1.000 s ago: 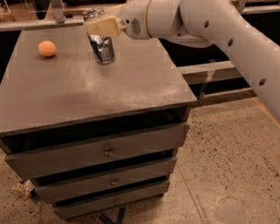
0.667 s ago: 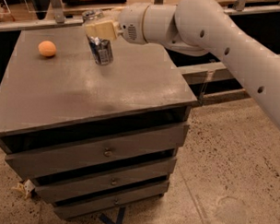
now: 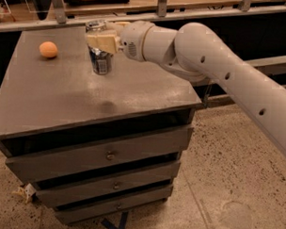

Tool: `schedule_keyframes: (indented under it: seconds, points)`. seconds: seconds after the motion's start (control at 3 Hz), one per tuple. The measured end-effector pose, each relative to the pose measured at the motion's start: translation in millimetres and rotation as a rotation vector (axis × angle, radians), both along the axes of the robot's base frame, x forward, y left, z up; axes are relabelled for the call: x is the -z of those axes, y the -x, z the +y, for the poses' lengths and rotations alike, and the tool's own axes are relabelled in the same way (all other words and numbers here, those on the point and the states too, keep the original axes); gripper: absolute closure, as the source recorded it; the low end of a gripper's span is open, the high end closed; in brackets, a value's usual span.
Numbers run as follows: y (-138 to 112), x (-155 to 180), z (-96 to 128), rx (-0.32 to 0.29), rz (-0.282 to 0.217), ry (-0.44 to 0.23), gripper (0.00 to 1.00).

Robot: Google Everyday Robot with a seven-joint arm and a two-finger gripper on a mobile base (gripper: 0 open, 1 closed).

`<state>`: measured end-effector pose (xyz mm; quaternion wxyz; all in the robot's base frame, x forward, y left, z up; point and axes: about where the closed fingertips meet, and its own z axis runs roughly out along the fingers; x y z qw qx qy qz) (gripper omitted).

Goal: Place redbull can upright

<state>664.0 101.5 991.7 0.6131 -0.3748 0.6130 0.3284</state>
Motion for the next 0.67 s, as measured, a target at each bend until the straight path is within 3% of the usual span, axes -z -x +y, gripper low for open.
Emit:
schedule_keyframes:
  seconds: [0.67]
  points:
    - [9.5,19.8,6.0,-0.001,-0.045,-0.051,1.00]
